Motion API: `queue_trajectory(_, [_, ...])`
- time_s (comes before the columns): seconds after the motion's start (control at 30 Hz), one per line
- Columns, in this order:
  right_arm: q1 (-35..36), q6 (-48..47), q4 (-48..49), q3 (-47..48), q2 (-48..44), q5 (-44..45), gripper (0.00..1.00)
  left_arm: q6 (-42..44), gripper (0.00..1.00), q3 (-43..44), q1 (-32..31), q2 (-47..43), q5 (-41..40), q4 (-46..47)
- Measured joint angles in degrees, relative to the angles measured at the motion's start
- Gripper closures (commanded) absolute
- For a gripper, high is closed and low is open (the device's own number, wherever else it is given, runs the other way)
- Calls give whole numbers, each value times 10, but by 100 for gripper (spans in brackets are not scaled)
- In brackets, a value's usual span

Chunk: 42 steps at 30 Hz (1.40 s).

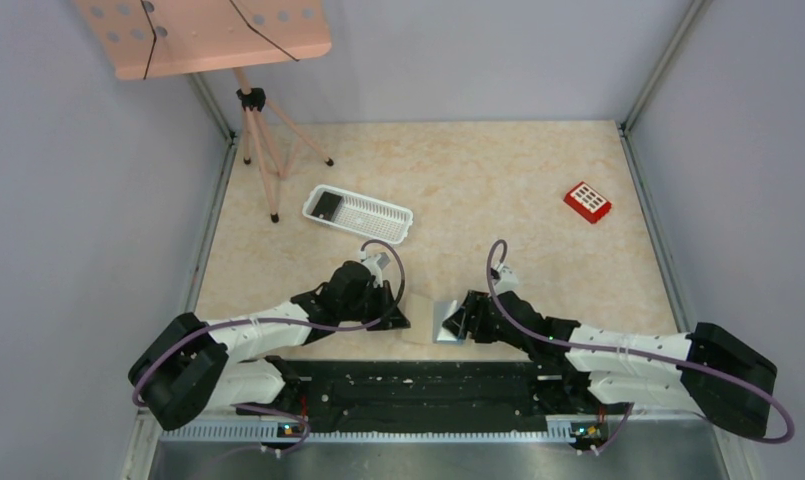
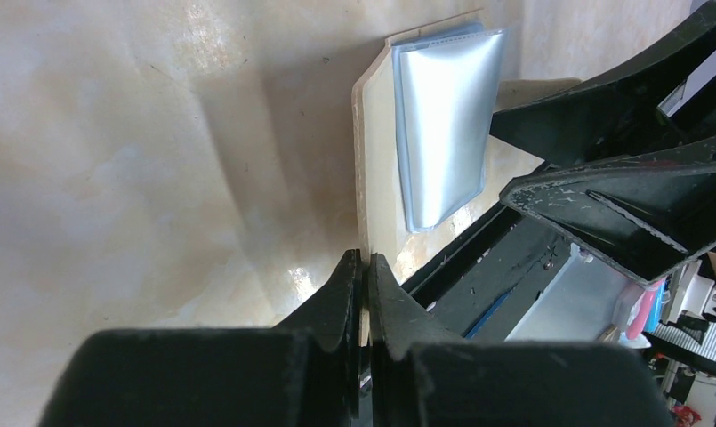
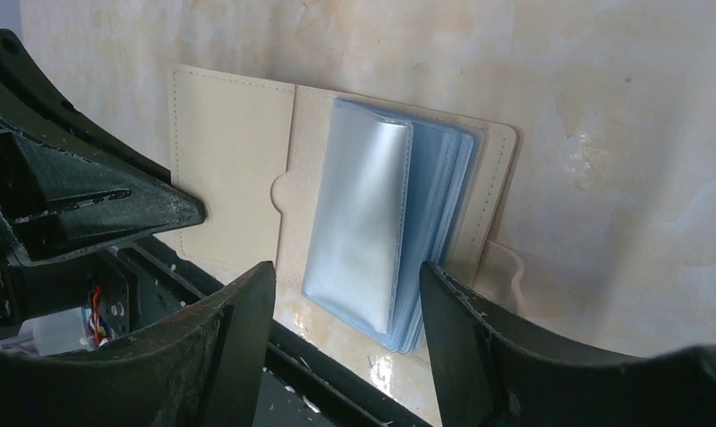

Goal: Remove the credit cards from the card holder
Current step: Remove the credit card from the card holder.

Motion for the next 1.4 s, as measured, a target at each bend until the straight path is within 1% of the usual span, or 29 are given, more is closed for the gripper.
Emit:
queue_trajectory(0.33, [-1, 7, 64, 1, 51, -16, 41, -3, 97, 0, -1, 0, 0, 2])
queue_trajectory(0.5, [-1, 18, 112, 1, 70, -51, 42, -6, 97, 0, -4, 0, 0, 6])
queue_trajectory(0.63, [-1, 25, 154, 1, 75, -76, 46, -8, 98, -1, -4, 0, 0, 8])
queue_trajectory(0.73, [-1, 28, 187, 1, 82, -94, 53, -8, 97, -2, -6, 1, -1, 11])
queue_trajectory(0.83, [-1, 30, 214, 1, 96, -109, 56, -10, 94, -2, -6, 4, -1, 12])
queue_trajectory(0.93, [-1, 30, 242, 1, 121, -128, 56, -14, 91, -3, -7, 6, -1, 15])
queue_trajectory(1.0, [-1, 30, 254, 1, 135, -140, 52, -19, 91, -3, -7, 7, -3, 15])
queue_trajectory(1.07, [-1, 29, 254, 1, 138, -147, 46, -22, 91, -5, -7, 8, -3, 15])
queue_trajectory(1.17, [-1, 19, 223, 6, 125, -139, 41, -24, 91, -7, -7, 8, -5, 14])
queue_trajectory(1.3, [-1, 9, 124, 19, 59, -85, 38, -24, 91, -10, -7, 7, -6, 15])
queue_trajectory(1.4, [-1, 10, 69, 19, 9, -51, 37, -24, 91, -12, -7, 7, -8, 14])
